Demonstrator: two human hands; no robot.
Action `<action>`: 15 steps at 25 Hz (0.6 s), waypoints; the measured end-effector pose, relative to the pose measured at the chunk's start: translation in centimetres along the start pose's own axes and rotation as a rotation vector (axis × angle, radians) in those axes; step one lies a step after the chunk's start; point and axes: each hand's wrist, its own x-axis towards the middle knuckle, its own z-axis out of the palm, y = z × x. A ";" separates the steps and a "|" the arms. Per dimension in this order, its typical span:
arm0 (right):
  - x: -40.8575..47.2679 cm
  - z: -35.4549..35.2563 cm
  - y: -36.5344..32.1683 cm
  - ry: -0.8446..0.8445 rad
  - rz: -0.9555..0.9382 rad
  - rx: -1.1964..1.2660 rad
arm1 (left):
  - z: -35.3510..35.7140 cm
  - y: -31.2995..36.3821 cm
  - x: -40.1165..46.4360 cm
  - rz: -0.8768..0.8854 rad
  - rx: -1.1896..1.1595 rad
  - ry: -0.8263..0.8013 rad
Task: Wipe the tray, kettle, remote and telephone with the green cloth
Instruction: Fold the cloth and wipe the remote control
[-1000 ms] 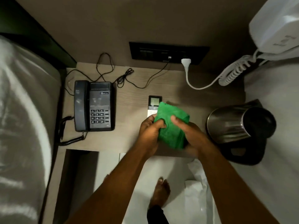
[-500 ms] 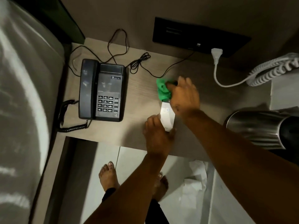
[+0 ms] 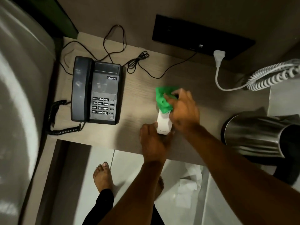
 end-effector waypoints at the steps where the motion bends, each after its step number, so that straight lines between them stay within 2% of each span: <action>1: 2.1 -0.1 0.1 -0.017 0.076 0.019 | 0.1 0.1 0.0 0.000 0.013 0.022; 2: 3.2 0.0 0.4 -0.055 0.116 0.024 | 0.1 0.1 0.0 0.001 0.025 0.037; 4: 2.1 0.4 1.0 -0.083 0.080 0.006 | 0.0 0.1 -0.1 -0.006 0.005 0.028; 7: -4.7 0.7 1.2 -0.089 -0.079 0.019 | 0.1 0.0 0.1 -0.028 -0.014 -0.024; 9: -7.6 0.7 0.9 -0.061 -0.073 0.099 | 0.1 -0.1 0.2 -0.031 -0.001 -0.027; 11: -5.6 0.5 1.0 0.020 -0.082 0.112 | 0.1 -0.1 0.0 -0.023 -0.018 -0.003; 13: -1.5 0.1 1.3 0.089 -0.095 -0.002 | 0.1 0.0 -0.2 0.005 -0.021 0.033; 15: 1.7 -0.4 1.3 0.051 -0.061 -0.092 | 0.1 0.0 -0.1 0.012 -0.004 0.043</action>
